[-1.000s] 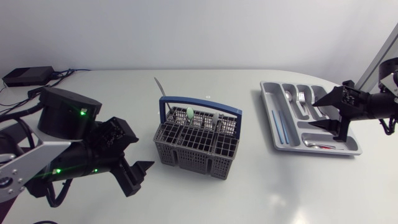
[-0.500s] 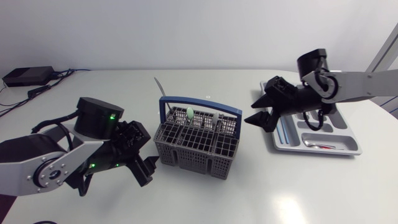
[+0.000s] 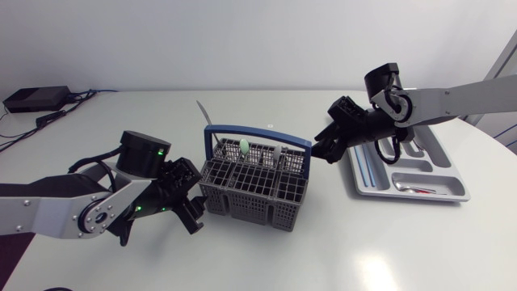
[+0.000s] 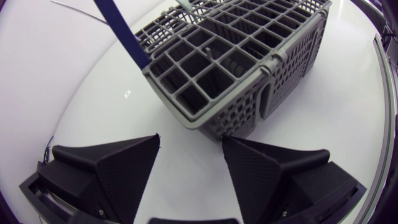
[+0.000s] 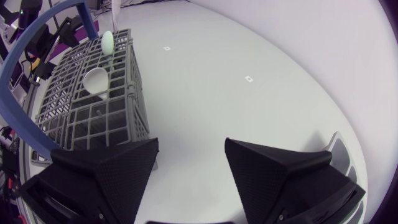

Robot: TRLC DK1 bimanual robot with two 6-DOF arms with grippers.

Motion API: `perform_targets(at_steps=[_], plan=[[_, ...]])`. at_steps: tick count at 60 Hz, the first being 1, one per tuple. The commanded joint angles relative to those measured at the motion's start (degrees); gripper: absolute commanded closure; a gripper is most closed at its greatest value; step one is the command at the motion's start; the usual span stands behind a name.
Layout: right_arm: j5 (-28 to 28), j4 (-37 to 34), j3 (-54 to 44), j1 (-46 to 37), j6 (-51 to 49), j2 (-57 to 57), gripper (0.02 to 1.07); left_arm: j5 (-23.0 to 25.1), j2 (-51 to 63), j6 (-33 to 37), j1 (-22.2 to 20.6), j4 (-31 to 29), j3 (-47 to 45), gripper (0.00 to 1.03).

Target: Unload the cutlery basket into the drawer organizer.

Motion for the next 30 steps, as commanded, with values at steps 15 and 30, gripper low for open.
perform_targets(at_steps=[15,30], plan=[[-2.82,-5.72,10.34,-0.81,5.08,7.09,0.96,-0.43,4.39,0.89,1.77,2.98,3.22,0.89],[-5.01,-10.29,9.55,1.74,3.94,7.17,1.02,-0.43,6.94,0.97,1.95,3.24,5.24,0.93]])
